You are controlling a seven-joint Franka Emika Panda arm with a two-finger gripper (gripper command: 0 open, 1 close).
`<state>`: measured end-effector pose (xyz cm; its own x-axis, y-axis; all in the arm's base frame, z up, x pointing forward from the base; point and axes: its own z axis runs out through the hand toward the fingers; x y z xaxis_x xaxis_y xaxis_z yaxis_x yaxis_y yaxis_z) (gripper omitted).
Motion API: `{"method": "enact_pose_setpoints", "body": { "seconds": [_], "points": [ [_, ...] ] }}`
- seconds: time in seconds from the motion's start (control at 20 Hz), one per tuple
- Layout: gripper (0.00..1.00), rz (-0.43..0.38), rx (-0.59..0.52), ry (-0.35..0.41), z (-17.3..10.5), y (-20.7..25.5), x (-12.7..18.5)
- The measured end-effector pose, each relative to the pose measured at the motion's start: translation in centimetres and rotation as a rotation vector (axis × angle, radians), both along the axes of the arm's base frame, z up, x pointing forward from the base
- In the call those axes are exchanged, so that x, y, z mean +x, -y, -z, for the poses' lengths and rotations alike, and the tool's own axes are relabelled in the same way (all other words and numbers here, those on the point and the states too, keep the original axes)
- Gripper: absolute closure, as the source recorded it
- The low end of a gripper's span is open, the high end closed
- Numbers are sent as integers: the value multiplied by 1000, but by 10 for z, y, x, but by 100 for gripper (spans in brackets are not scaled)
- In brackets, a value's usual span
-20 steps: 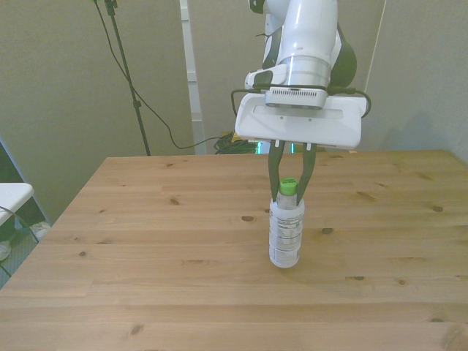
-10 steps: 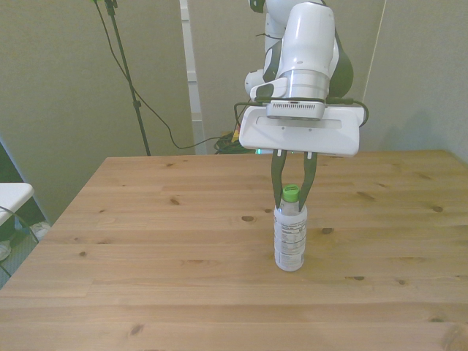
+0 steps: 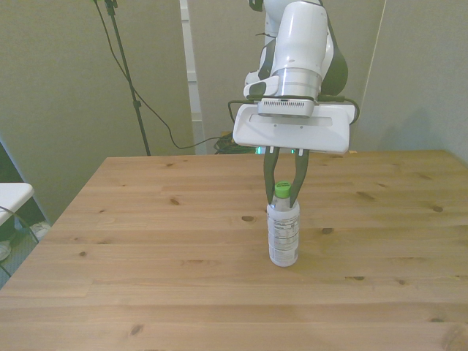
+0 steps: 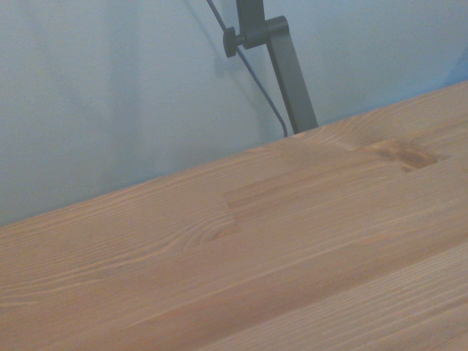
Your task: Stand the water bottle
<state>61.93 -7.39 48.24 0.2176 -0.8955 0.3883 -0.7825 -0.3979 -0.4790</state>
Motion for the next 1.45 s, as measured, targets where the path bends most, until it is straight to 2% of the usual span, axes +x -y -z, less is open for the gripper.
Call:
{"method": "enact_pose_setpoints", "body": {
  "seconds": [0.25, 0.55, 0.8, 1.05, 1.45],
  "points": [
    [0, 8, 1, 3, -3, 4, -2],
    [0, 9, 3, 8, -23, 5, -10],
    [0, -42, 12, -31, -53, 5, -40],
    [0, -135, 15, -135, -61, 5, -90],
    [0, -242, 11, -331, -27, -3, -138]
  ]
}}
